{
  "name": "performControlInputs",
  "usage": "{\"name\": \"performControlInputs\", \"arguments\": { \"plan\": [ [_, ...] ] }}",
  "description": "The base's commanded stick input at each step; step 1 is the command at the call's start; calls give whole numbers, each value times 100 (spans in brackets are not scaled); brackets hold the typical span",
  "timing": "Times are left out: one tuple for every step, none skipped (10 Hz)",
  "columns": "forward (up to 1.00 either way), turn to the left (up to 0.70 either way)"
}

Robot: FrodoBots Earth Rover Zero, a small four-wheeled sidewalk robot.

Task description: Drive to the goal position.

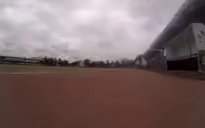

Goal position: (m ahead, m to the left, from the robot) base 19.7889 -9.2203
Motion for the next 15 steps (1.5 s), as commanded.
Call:
{"name": "performControlInputs", "arguments": {
  "plan": [
    [85, 0],
    [85, 0],
    [85, 0],
    [85, 0],
    [85, -8],
    [85, -18],
    [85, -10],
    [85, 0],
    [85, -10],
    [85, -19],
    [85, -10],
    [85, 0],
    [85, -12],
    [85, -21],
    [85, -11]
  ]
}}
